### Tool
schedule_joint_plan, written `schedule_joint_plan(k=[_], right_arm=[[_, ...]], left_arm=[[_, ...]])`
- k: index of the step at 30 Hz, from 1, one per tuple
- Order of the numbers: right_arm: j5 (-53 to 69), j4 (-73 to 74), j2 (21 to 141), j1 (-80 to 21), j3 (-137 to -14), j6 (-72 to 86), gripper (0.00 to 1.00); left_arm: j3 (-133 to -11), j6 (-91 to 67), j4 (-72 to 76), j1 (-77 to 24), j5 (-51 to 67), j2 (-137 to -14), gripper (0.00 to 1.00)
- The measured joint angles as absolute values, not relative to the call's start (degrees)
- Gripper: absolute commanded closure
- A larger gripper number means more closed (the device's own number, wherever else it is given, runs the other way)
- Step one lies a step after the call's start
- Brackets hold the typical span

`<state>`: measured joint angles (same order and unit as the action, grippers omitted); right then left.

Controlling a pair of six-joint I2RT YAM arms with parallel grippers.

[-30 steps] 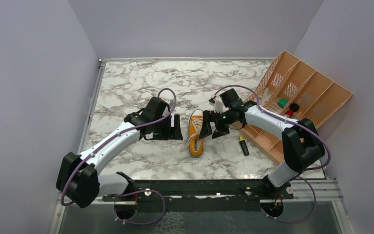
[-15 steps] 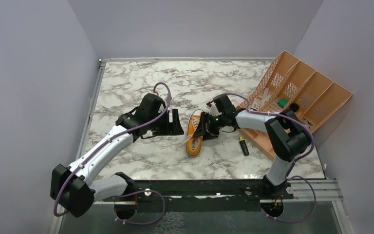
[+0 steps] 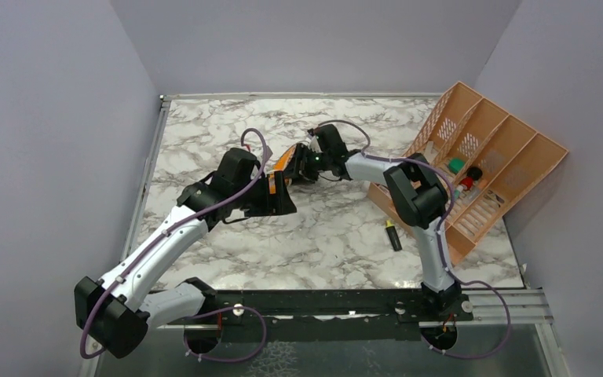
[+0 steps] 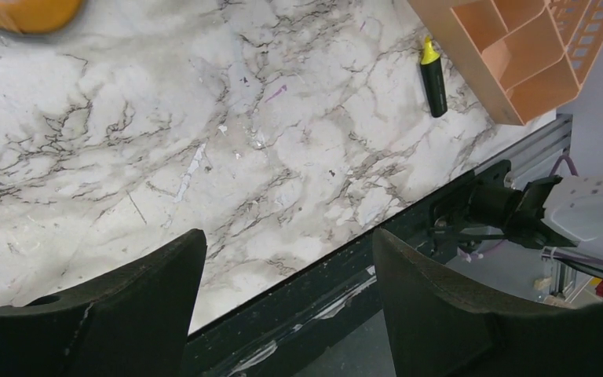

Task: Tie the shoes

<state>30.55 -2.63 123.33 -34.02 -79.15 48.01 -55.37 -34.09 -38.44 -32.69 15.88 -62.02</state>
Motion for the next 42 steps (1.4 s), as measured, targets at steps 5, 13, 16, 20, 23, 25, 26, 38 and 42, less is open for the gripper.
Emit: schedule_joint_plan(k=[5, 13, 16, 20, 23, 25, 26, 38, 42], right_arm=[[28.77, 1.78, 136.42, -32.27, -101.54, 44.10, 0.03], [23.88, 22.52, 133.93, -28.91, -113.58, 31.09, 0.00], [22.35, 29.74, 119.59, -25.76, -101.49, 24.77, 0.00], [16.97, 38.11, 97.97, -20.23, -95.66, 18.55, 0.00], [10.17, 41.67, 81.60, -18.20, -95.92, 14.94, 0.00], [6.92, 44.34, 72.62, -18.83, -97.21, 13.32, 0.00], [5.52, 45.82, 69.32, -19.11, -98.17, 12.69, 0.00], [-3.84, 62.83, 60.71, -19.55, -110.24, 14.72, 0.00], [-4.93, 65.52, 62.89, -19.55, -115.63, 15.18, 0.00]], left_arm=[[-59.02, -34.24, -39.92, -32.67, 15.51, -62.04, 0.21], [-68.99, -30.98, -41.47, -32.62, 9.06, -61.84, 0.16], [-73.89, -28.56, -41.65, -32.58, 5.85, -62.15, 0.14], [-81.97, -24.73, -41.04, -32.36, 1.63, -63.18, 0.14], [-87.48, -22.26, -39.35, -32.36, -1.52, -63.42, 0.12], [-89.97, -21.02, -37.71, -32.36, -3.51, -63.22, 0.10], [-90.98, -20.43, -36.84, -32.36, -4.47, -63.07, 0.09], [-93.12, -18.76, -33.01, -32.36, -11.88, -59.40, 0.01], [-92.90, -18.83, -33.12, -32.36, -12.51, -59.00, 0.01]])
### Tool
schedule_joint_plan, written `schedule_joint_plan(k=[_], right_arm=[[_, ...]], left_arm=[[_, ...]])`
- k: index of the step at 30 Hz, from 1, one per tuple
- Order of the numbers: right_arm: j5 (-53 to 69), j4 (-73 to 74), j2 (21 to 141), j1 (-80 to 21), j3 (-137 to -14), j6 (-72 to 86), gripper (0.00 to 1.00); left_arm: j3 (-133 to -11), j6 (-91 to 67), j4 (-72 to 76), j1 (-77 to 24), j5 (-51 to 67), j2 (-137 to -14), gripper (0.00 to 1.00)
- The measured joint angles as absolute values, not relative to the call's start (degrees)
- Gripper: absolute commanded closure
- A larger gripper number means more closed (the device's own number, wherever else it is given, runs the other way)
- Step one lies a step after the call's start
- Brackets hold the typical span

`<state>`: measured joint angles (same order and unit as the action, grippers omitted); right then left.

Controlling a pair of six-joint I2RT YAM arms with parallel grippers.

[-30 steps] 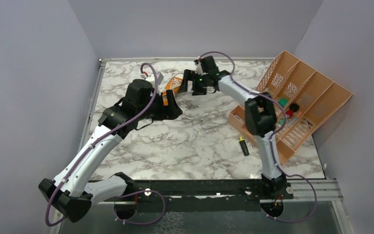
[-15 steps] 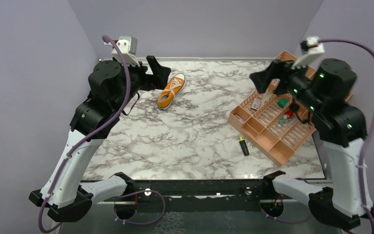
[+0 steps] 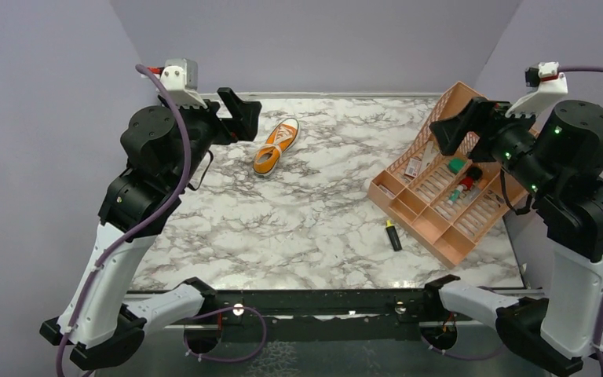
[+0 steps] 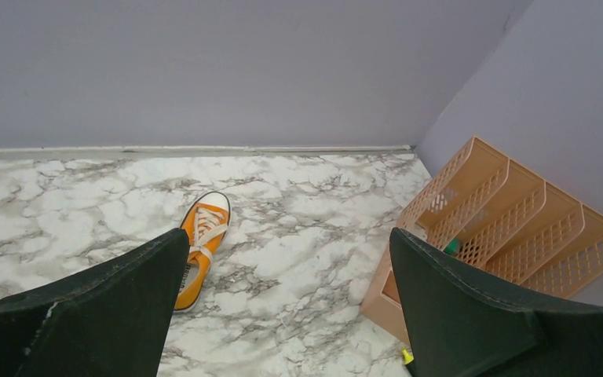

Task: Tie the shoes

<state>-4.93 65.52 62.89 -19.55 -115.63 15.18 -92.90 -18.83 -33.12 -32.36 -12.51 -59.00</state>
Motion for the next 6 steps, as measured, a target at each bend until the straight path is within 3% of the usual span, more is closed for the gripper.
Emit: schedule_joint_plan(k=[6], right_arm=[[-5.82, 66.96, 62.76, -19.55, -118.02, 15.99, 0.00]], left_arm=[[-92.99, -18.50, -33.74, -32.36, -13.13, -59.64, 0.01]])
